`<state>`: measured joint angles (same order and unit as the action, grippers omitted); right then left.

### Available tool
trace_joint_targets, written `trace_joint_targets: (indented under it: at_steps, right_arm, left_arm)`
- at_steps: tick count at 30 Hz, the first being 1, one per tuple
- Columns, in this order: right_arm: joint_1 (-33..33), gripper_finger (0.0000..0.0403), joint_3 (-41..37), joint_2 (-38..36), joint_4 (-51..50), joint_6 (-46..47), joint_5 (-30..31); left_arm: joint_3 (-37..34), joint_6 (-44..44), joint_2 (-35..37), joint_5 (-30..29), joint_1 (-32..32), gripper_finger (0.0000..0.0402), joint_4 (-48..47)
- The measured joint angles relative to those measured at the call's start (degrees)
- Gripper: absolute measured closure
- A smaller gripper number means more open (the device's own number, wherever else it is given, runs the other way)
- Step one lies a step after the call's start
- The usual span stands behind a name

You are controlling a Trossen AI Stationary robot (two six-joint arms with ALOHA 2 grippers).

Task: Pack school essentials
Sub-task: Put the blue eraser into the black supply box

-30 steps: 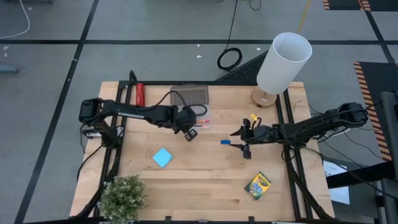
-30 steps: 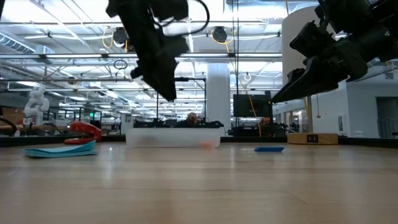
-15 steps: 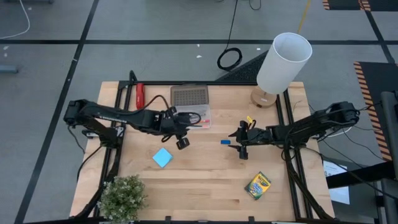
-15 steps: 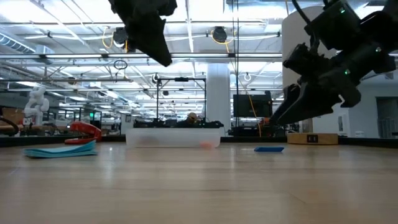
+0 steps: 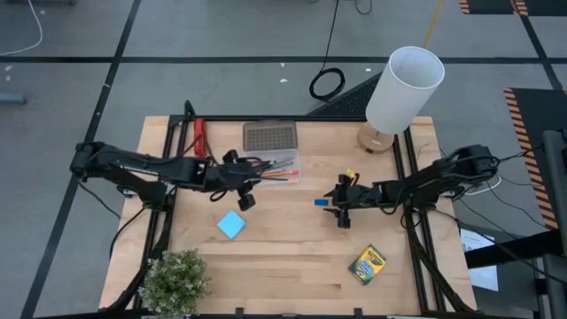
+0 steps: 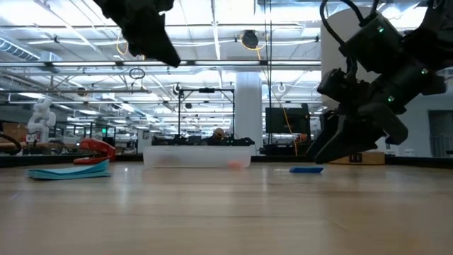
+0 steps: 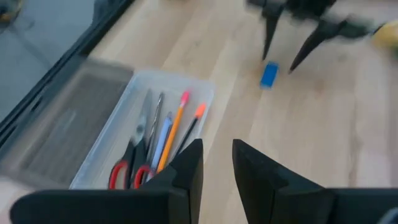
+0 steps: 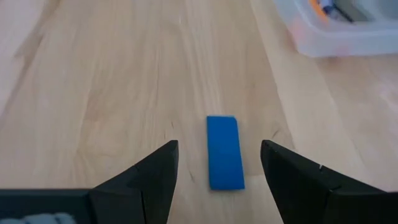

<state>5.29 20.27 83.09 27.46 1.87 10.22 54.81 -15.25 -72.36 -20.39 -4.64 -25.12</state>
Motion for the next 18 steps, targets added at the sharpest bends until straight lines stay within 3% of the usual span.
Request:
trace_joint_targets:
  at_steps: [10,18]
  right_arm:
    - [-2.74,0.0186,0.02,4.75,3.04,1.19,-3.45]
    - [-3.46,0.0253,0.02,4.88,3.03,1.53,-6.04]
  left_arm:
    - [-8.79,10.23,6.81,11.30,-0.39,0.0314,20.29]
    - [-9.51,10.80,6.96,13.03,-0.42,0.0314,20.94]
